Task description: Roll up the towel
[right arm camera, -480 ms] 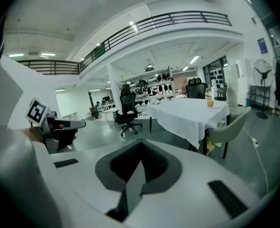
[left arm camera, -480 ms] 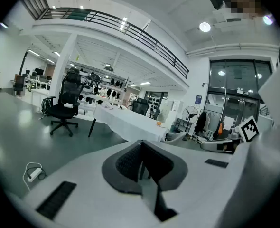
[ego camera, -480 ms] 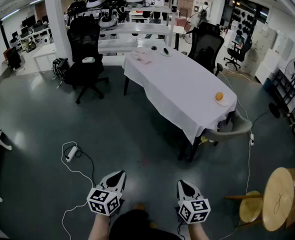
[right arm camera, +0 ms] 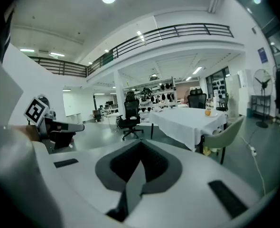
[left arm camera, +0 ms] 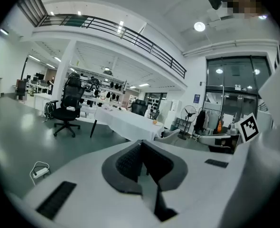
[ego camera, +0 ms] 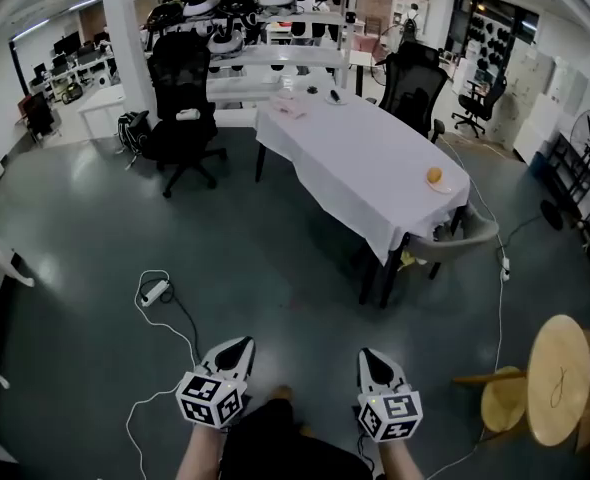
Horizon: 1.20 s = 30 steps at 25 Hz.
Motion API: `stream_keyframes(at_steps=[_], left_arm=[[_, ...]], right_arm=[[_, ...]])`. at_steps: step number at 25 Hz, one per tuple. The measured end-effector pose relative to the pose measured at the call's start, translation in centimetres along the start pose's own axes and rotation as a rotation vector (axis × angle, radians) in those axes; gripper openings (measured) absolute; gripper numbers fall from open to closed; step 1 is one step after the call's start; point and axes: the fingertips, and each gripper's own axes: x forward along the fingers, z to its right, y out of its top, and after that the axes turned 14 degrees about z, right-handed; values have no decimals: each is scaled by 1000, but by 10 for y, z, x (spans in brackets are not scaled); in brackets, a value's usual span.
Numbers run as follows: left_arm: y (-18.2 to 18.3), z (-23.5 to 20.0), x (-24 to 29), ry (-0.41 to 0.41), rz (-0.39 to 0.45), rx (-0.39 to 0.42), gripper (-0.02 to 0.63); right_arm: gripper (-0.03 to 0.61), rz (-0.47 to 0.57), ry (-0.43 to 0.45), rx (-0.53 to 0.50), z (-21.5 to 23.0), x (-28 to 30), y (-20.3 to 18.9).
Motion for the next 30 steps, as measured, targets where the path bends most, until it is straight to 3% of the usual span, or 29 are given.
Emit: stream_keyframes(at_steps=[3,7,8,11,13,21,30], left_arm=[[0,6,-13,14,27,-24,12],[-7,11,-29,32,51,-35,18],[-8,13,-31,28,53,-38,52],[-4,17,-30,19,61,-54,247],[2,15,-28,29,66,-61,352],[13,1,2,49,79,-53,362],[23,-36,92,-24,46,-26,360]], right_arm=[[6,-2,13,-37,-7,-9,-3],[6,12,39,-12,-15,-19,-12],[30,10,47,-1,-15,-20,-14],[211,13,64,8,-13,-17,-10],[278,21,69,1,-11,-13,-1],[316,-4,72,11,7,15,2],[319,-13,39,0,35,97,15]])
